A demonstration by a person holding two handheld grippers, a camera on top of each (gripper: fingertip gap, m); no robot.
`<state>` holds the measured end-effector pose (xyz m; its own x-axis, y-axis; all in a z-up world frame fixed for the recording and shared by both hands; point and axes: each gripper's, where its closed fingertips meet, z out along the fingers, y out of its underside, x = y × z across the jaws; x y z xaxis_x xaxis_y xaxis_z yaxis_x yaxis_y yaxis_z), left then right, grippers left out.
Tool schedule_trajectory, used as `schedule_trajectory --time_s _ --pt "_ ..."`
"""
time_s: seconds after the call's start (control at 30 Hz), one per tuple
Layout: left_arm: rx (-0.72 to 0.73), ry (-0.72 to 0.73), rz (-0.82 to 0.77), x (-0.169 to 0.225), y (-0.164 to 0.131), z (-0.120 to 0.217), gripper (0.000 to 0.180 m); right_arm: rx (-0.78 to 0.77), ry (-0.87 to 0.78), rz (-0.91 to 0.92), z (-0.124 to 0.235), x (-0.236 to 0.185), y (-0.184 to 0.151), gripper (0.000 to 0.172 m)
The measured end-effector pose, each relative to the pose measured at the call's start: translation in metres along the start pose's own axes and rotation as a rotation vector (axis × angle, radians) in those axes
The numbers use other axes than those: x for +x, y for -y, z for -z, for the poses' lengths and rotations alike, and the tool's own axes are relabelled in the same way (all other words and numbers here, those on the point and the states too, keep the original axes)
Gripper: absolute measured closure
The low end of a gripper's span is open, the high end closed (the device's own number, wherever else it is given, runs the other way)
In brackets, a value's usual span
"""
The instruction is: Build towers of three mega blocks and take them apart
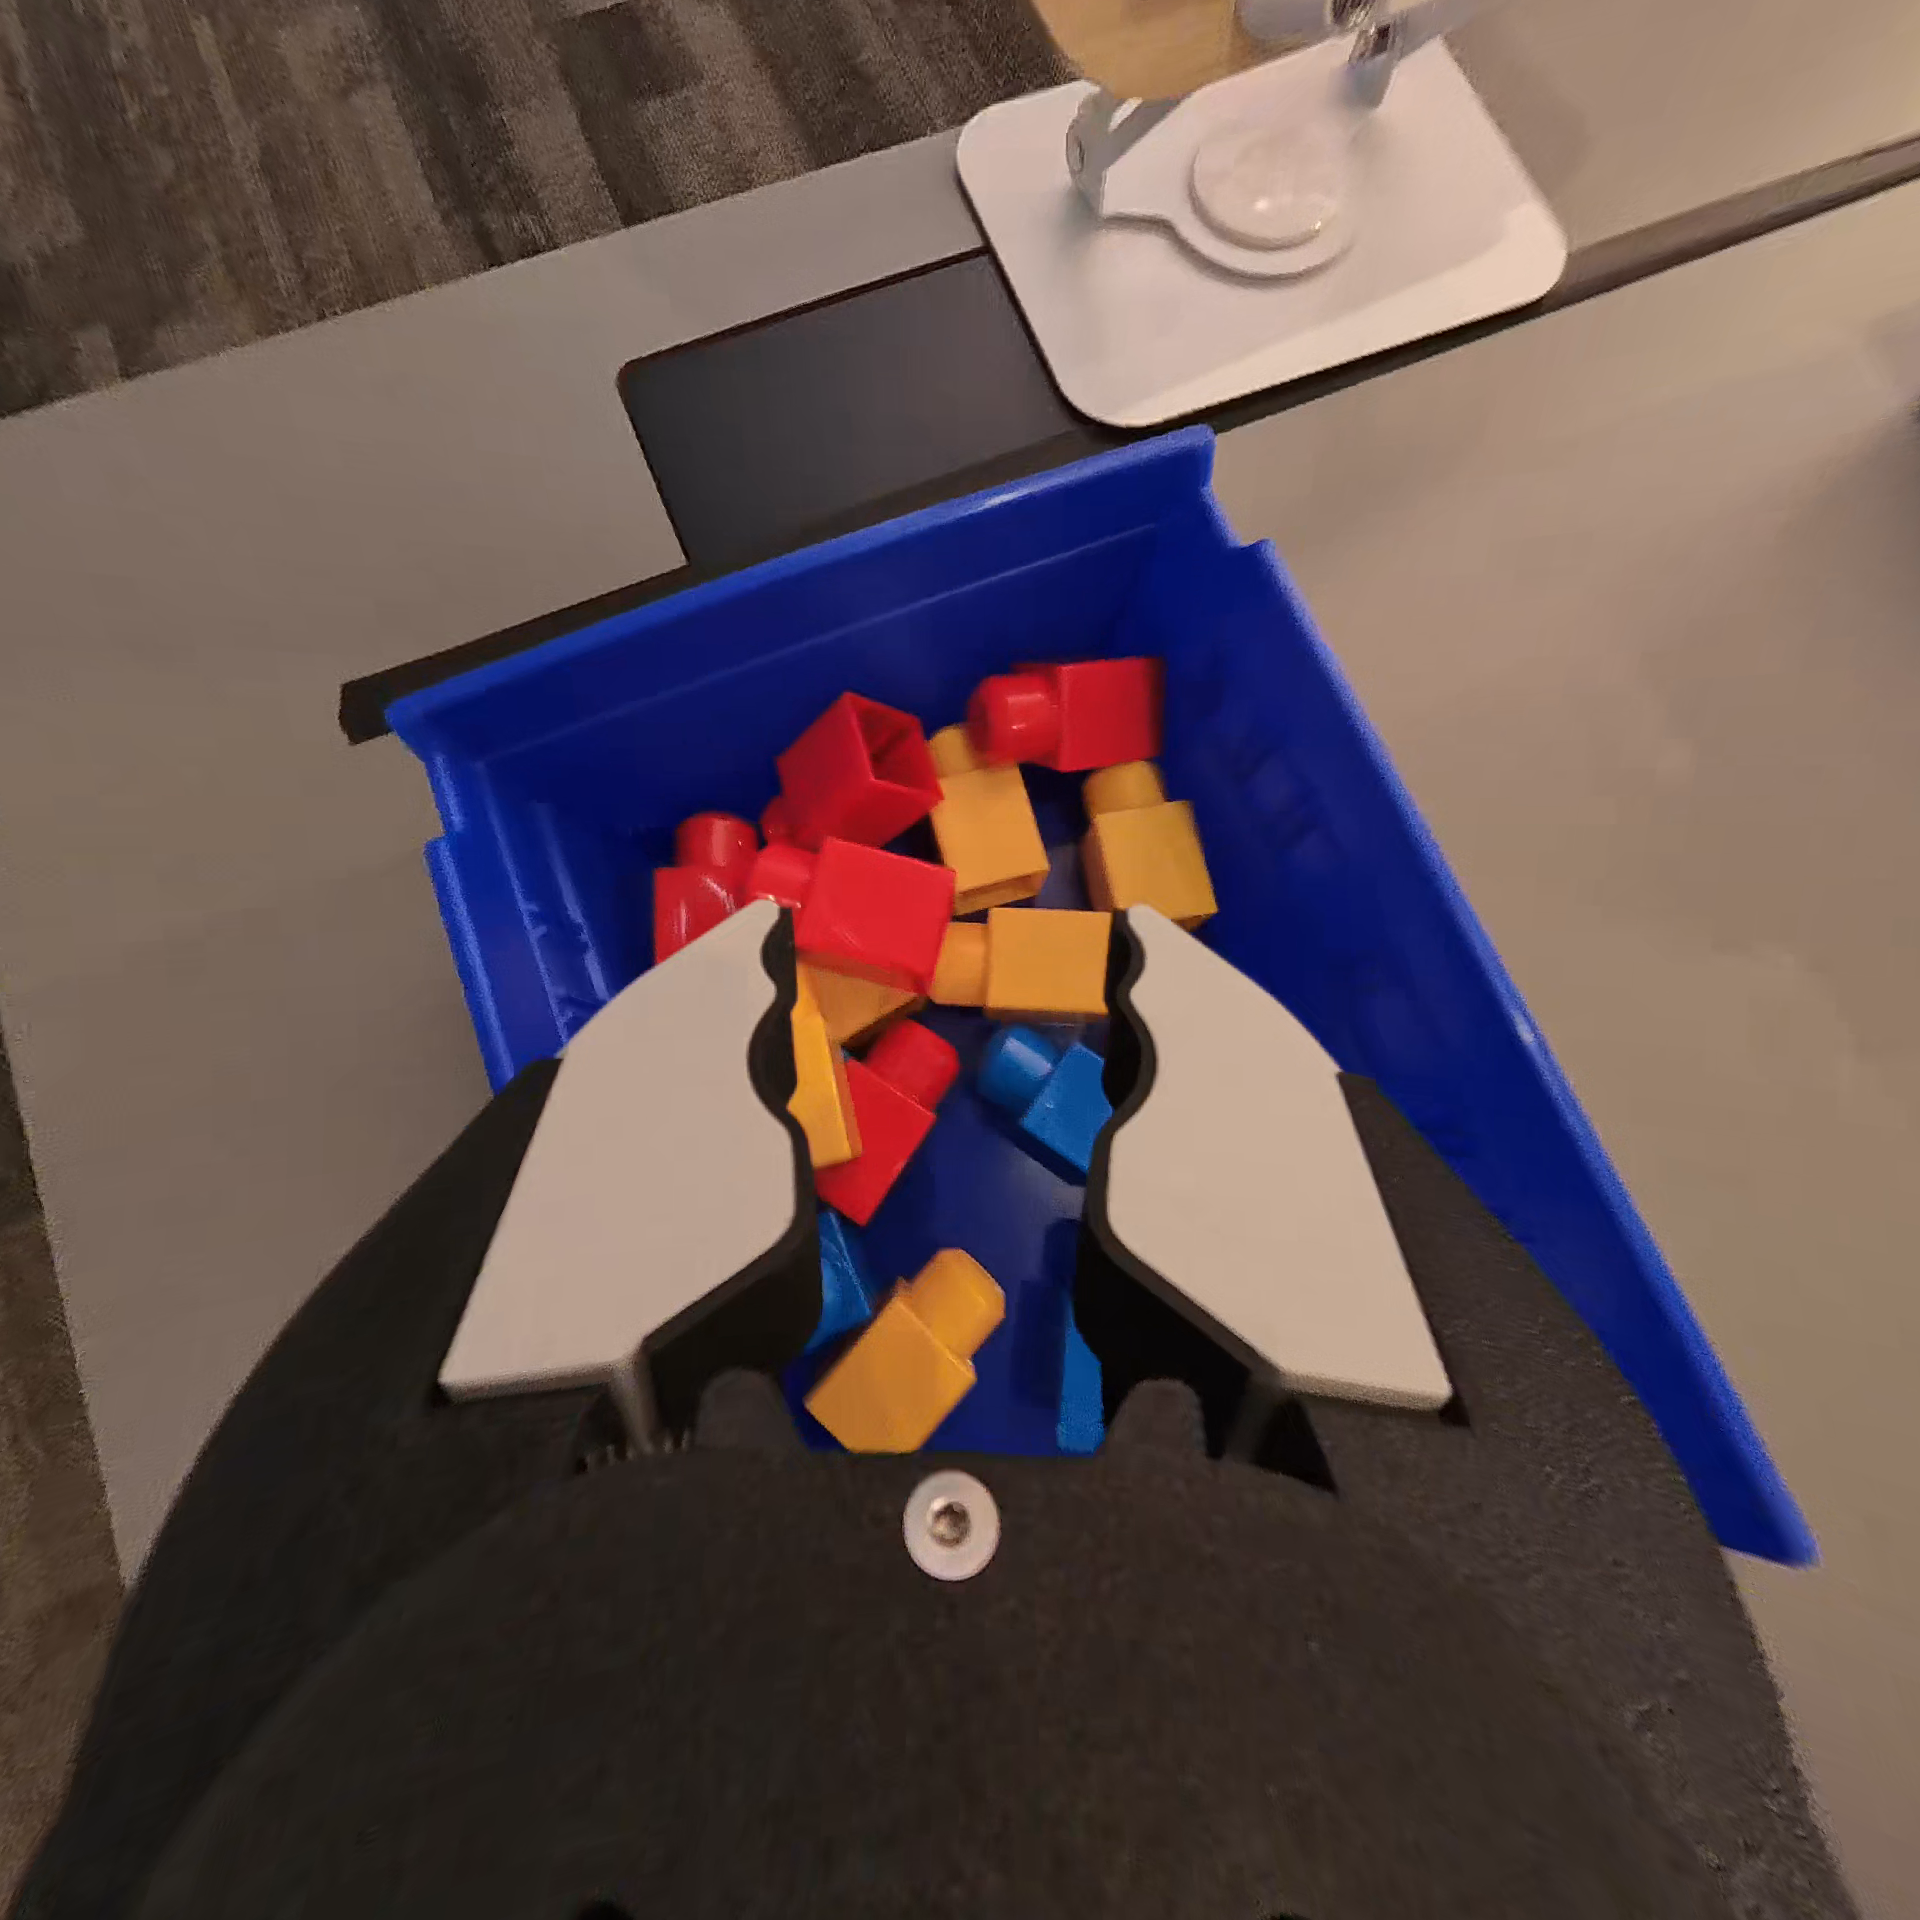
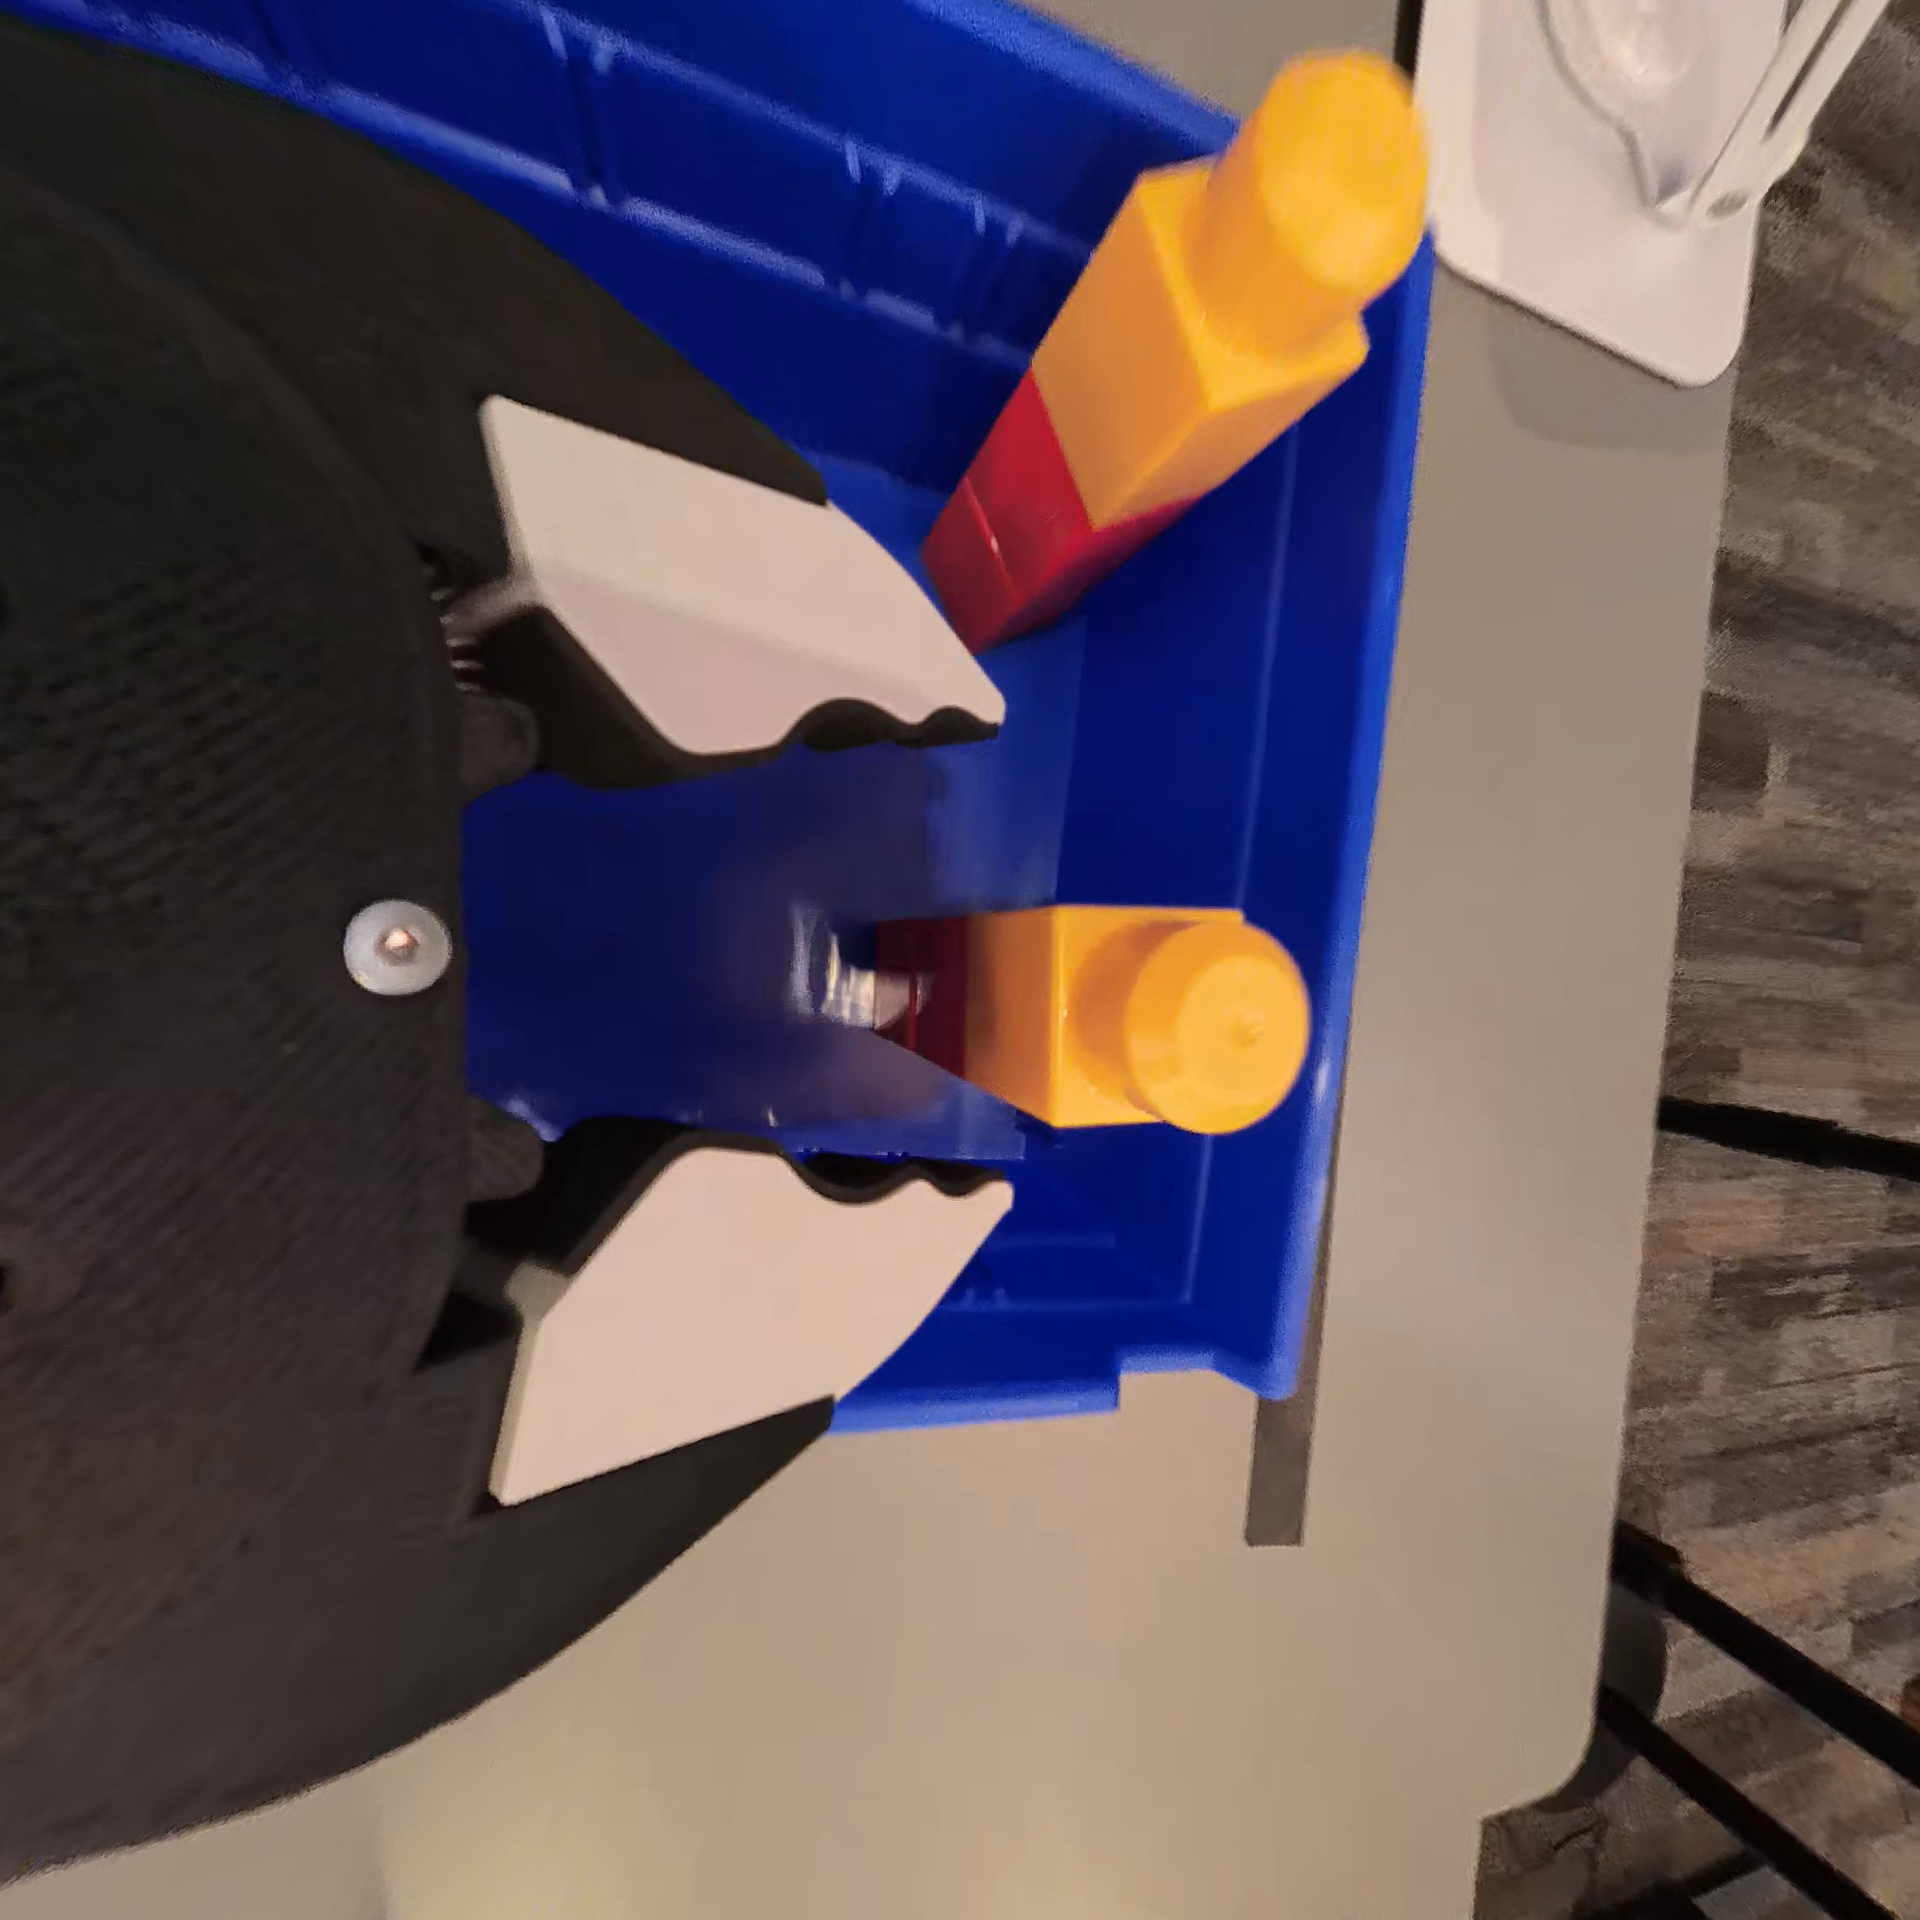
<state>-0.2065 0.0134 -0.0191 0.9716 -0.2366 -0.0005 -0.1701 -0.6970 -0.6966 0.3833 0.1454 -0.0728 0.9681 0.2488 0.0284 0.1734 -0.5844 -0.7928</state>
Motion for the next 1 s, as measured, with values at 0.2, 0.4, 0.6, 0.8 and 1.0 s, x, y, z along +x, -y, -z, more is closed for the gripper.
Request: schedule_trajectory --time_s 0.2,0.4,0.6,0.8,1.0 --pt "-0.009 0.002 -0.166 -0.007 -0.008 -0.037 0.114 0.091 0.076 -0.006 0.036 -0.018 0.032 0.089" --pt "-0.074 0.014 -0.163 -0.019 -0.024 -0.066 0.103 0.183 0.132 0.026 0.064 -0.039 0.056 0.09" --pt "-0.173 0.055 -0.178 -0.027 -0.042 -0.081 0.111 0.19 0.168 0.078 0.073 -0.059 0.062 0.09" --pt "-0.173 0.077 -0.226 -0.022 -0.035 -0.069 0.117 0.262 0.195 0.095 0.094 -0.077 0.078 0.095" --pt "0.238 -0.037 -0.517 0.089 0.054 0.021 0.117 0.423 0.81 0.001 0.167 -0.205 0.103 0.109"
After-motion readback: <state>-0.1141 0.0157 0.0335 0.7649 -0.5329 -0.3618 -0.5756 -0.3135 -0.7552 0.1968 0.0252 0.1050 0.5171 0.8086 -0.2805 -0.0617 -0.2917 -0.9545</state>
